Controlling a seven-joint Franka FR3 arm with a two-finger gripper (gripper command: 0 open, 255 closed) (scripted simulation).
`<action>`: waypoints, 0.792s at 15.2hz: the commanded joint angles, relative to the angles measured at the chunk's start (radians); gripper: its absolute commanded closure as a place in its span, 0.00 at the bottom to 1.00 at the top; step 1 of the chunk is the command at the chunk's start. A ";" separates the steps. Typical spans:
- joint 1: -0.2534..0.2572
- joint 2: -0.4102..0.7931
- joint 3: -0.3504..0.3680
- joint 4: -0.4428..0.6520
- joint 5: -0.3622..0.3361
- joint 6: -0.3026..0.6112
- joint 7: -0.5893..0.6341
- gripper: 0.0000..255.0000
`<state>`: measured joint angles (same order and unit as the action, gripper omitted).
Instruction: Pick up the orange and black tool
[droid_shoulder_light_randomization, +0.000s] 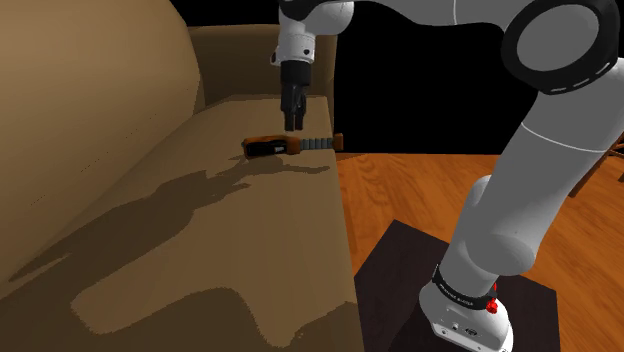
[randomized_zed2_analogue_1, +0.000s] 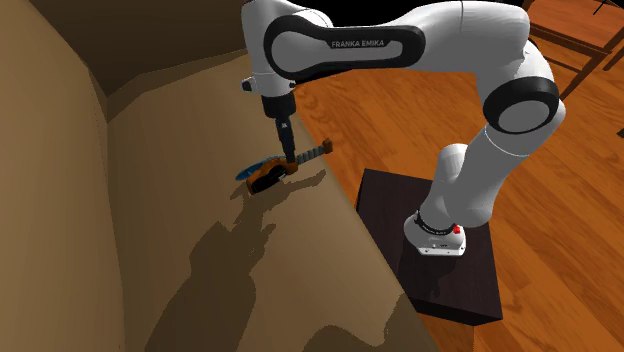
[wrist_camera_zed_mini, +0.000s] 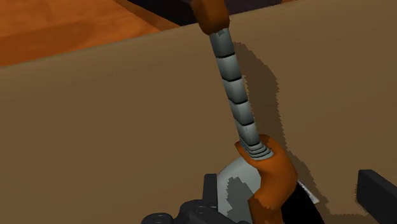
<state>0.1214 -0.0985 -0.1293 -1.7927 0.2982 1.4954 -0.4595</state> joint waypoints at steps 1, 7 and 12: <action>0.001 0.016 -0.001 -0.001 0.009 0.011 -0.017 0.00; 0.002 0.013 0.001 -0.078 0.009 0.083 -0.036 0.00; 0.002 0.010 0.002 -0.082 0.009 0.084 -0.036 1.00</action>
<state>0.1235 -0.0904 -0.1278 -1.8725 0.3070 1.5783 -0.4952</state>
